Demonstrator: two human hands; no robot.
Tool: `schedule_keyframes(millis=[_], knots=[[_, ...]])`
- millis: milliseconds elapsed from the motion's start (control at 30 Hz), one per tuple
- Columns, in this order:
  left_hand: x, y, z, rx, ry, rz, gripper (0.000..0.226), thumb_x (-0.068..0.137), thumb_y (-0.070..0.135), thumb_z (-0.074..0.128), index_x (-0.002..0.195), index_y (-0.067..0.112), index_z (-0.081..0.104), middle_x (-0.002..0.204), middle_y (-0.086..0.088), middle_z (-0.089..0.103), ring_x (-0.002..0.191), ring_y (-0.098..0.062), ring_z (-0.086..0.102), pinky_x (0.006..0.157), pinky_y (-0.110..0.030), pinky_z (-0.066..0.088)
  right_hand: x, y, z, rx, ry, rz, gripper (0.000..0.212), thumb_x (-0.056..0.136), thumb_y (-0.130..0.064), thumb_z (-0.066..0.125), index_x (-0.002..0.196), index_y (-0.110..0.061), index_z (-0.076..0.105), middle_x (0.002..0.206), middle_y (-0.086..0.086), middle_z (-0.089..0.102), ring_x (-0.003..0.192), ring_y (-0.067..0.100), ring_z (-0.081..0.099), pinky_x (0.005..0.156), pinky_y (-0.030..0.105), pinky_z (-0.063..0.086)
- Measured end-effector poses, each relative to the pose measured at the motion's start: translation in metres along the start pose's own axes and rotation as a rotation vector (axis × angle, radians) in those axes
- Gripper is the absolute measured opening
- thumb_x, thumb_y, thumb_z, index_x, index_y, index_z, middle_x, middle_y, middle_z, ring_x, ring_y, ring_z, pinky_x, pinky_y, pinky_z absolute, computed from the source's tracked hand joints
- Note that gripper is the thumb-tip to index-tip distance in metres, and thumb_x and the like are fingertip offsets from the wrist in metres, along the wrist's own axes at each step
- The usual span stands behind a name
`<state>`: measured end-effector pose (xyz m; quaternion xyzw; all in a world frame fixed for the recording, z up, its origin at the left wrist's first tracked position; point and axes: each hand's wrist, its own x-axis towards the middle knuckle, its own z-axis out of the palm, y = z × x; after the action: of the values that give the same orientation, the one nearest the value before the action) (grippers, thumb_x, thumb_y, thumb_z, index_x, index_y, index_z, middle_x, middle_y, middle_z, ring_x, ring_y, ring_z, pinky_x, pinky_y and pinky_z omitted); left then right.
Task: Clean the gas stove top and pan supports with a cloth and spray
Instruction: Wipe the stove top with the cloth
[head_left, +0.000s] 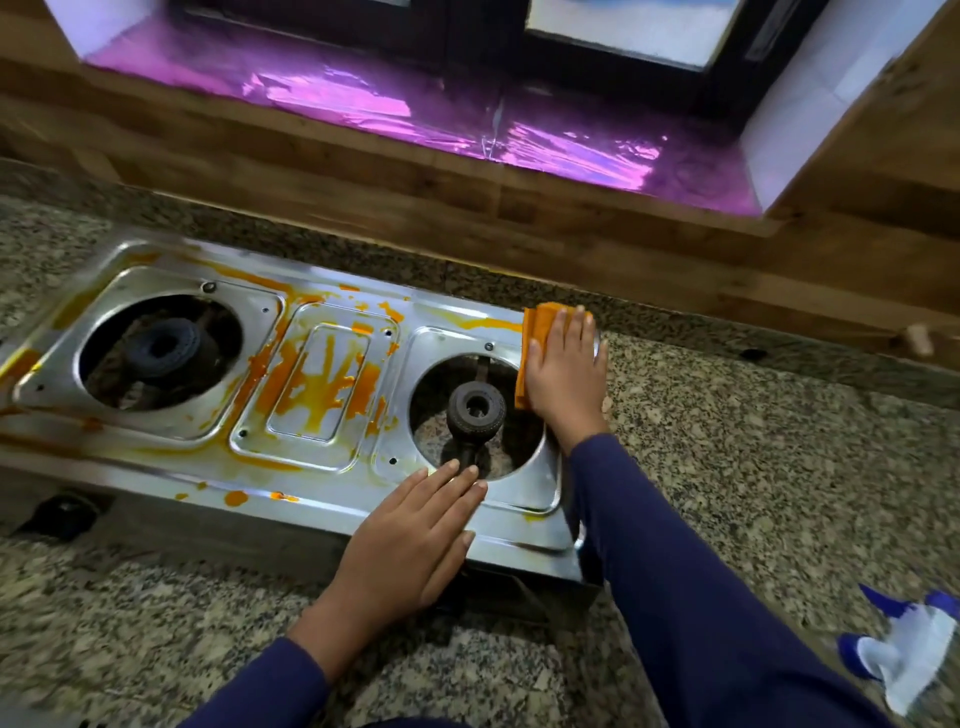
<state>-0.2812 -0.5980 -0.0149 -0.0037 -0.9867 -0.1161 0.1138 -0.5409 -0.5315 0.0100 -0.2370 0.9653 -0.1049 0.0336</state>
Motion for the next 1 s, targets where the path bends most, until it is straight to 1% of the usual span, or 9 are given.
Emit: schedule_keyframes(millis=[167,267,433,567,667,767,833,933,1000], knots=[[0.000,0.000,0.000,0.004,0.001,0.013,0.048,0.100,0.036,0.036,0.143,0.016,0.048,0.149,-0.002,0.046,0.140,-0.021,0.039,0.113,-0.038,0.030,0.039,-0.013,-0.001,0.015,-0.085,-0.045,0.064,0.105,-0.044,0.019,0.157,-0.008,0.007,0.165,0.012,0.001,0.152,0.026,-0.004,0.122,0.046,-0.002],[0.000,0.000,0.002,0.009,0.016,0.020,0.048,0.099,0.035,0.038,0.141,0.016,0.050,0.148,-0.002,0.047,0.139,-0.022,0.041,0.112,-0.038,0.030,0.046,-0.048,0.004,-0.011,-0.150,-0.168,0.066,0.105,-0.047,0.021,0.157,-0.009,0.006,0.165,0.011,0.000,0.152,0.025,-0.005,0.121,0.045,-0.004],[0.002,-0.001,0.004,0.041,0.042,0.046,0.048,0.097,0.035,0.040,0.138,0.015,0.054,0.145,-0.003,0.051,0.137,-0.023,0.044,0.109,-0.039,0.032,0.048,-0.117,0.014,-0.047,-0.285,-0.423,0.071,0.103,-0.051,0.024,0.157,-0.011,0.001,0.165,0.009,-0.010,0.152,0.023,-0.010,0.121,0.044,-0.005],[0.002,-0.001,0.002,0.050,0.058,0.058,0.047,0.097,0.035,0.039,0.136,0.015,0.056,0.144,-0.003,0.052,0.135,-0.022,0.047,0.109,-0.038,0.032,0.048,-0.109,0.010,-0.045,-0.307,-0.523,0.067,0.104,-0.045,0.027,0.157,-0.016,-0.003,0.164,0.006,-0.013,0.151,0.020,-0.011,0.121,0.044,-0.006],[0.001,-0.002,0.004,0.045,0.063,0.056,0.046,0.095,0.035,0.045,0.135,0.015,0.057,0.143,-0.003,0.053,0.134,-0.022,0.048,0.109,-0.037,0.032,0.046,-0.075,0.007,-0.017,-0.254,-0.487,0.065,0.105,-0.041,0.029,0.157,-0.016,-0.001,0.165,0.006,-0.011,0.151,0.018,-0.010,0.120,0.044,-0.005],[0.000,-0.002,0.004,0.029,0.058,0.048,0.046,0.096,0.036,0.046,0.136,0.015,0.056,0.143,-0.003,0.053,0.134,-0.023,0.047,0.109,-0.039,0.033,0.040,-0.031,0.003,-0.011,-0.194,-0.352,0.067,0.105,-0.041,0.028,0.157,-0.014,-0.004,0.164,0.006,-0.012,0.151,0.020,-0.012,0.120,0.046,-0.006],[-0.001,-0.002,0.005,0.032,0.059,0.051,0.047,0.098,0.036,0.043,0.137,0.014,0.054,0.143,-0.004,0.053,0.134,-0.023,0.047,0.109,-0.039,0.033,0.035,-0.008,0.000,-0.027,-0.182,-0.272,0.068,0.105,-0.043,0.026,0.157,-0.014,-0.007,0.164,0.007,-0.014,0.151,0.019,-0.015,0.120,0.046,-0.009],[0.000,-0.003,0.004,0.022,0.052,0.059,0.047,0.100,0.036,0.038,0.139,0.013,0.052,0.145,-0.005,0.051,0.136,-0.024,0.044,0.110,-0.040,0.034,0.035,-0.002,-0.002,-0.050,-0.200,-0.210,0.070,0.104,-0.047,0.023,0.156,-0.014,-0.010,0.163,0.008,-0.018,0.150,0.021,-0.017,0.119,0.045,-0.011],[-0.003,-0.005,-0.001,0.011,0.062,0.070,0.046,0.100,0.035,0.040,0.139,0.013,0.052,0.147,-0.005,0.048,0.140,-0.023,0.040,0.110,-0.040,0.036,0.037,-0.016,-0.002,-0.064,-0.224,-0.190,0.071,0.104,-0.049,0.022,0.156,-0.012,-0.008,0.163,0.009,-0.019,0.150,0.022,-0.018,0.119,0.045,-0.011]])
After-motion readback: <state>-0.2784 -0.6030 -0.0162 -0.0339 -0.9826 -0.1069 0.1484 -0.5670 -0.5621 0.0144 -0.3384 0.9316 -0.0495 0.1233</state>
